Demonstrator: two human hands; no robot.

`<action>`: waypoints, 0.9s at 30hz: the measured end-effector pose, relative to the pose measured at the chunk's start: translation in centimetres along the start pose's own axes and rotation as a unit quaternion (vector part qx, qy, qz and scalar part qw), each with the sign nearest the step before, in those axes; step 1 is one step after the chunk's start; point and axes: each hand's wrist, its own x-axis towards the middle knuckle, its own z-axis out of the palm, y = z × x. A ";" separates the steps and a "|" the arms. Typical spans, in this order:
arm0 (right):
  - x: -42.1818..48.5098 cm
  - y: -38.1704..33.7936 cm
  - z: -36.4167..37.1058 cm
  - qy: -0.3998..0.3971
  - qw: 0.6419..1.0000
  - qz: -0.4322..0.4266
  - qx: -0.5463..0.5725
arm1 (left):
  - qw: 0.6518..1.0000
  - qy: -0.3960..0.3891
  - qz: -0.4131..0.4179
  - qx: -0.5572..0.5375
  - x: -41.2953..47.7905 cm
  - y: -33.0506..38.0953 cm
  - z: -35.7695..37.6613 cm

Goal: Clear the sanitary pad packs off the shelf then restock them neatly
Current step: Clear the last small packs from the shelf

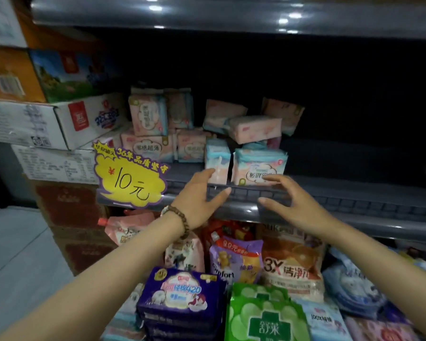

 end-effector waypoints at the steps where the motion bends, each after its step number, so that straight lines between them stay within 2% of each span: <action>1: 1.0 0.4 -0.7 0.023 1.000 0.007 0.002 | 1.000 0.017 0.008 0.001 1.2 0.6 0.0; 4: 4.1 2.3 -2.4 0.082 0.995 0.052 0.027 | 0.998 0.064 0.004 0.018 5.0 1.3 -0.1; 6: 6.1 3.5 -3.0 0.090 0.990 0.092 0.057 | 0.997 0.059 -0.021 0.033 7.2 1.4 0.0; 11: 9.6 5.5 -2.4 0.049 0.982 0.113 0.146 | 0.993 0.051 -0.096 0.048 11.6 0.6 0.2; 14: 11.2 7.2 -1.8 0.061 0.979 0.121 0.153 | 0.989 0.036 -0.133 0.044 13.1 -0.8 0.6; 17: 11.9 8.3 -1.6 0.016 0.981 0.125 0.145 | 0.986 0.041 -0.155 0.037 13.6 -1.7 1.0; 20: 11.4 8.2 -1.8 0.004 0.980 0.119 0.160 | 0.981 0.077 -0.179 -0.019 13.7 -2.8 0.9; 24: 10.0 7.0 -2.8 0.116 0.954 0.101 0.257 | 0.950 0.148 -0.193 -0.193 13.1 -3.2 -0.9; 27: 7.3 4.5 -4.2 0.167 0.914 0.129 0.346 | 0.923 0.167 -0.132 -0.319 10.8 -1.4 -2.9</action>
